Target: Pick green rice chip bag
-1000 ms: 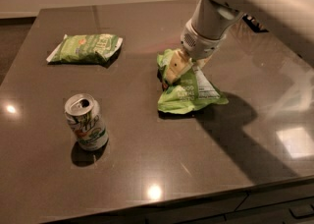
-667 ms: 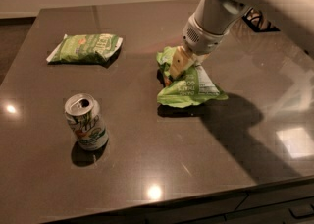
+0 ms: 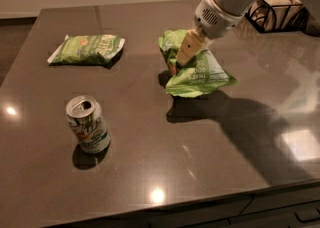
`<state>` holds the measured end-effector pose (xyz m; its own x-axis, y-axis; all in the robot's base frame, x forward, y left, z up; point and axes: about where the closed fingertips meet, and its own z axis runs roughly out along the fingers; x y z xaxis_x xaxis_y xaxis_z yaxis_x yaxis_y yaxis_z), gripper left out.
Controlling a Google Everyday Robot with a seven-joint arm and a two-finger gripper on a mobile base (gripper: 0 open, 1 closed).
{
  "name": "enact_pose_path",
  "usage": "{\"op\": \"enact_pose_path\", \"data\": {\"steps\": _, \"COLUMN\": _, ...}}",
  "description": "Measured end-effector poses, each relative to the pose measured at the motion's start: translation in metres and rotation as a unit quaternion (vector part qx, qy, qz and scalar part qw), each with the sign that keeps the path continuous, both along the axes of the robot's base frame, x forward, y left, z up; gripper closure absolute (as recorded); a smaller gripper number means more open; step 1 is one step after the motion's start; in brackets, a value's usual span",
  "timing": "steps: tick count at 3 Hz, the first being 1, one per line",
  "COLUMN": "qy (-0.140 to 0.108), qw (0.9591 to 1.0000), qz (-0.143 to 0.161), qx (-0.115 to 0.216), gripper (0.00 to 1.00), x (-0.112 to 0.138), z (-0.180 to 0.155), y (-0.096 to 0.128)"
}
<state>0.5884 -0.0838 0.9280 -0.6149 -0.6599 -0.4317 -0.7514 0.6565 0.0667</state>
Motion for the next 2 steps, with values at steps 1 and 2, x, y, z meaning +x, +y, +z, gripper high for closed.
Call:
{"op": "enact_pose_path", "data": {"steps": 1, "qy": -0.038, "qw": 0.9976, "qz": 0.056, "qx": 0.017, "gripper": 1.00, "x": -0.0084, "z": 0.0357, "y": 0.0075}}
{"op": "enact_pose_path", "data": {"steps": 2, "qy": -0.039, "qw": 0.9975, "qz": 0.057, "qx": 0.018, "gripper": 1.00, "x": -0.0085, "z": 0.0359, "y": 0.0075}}
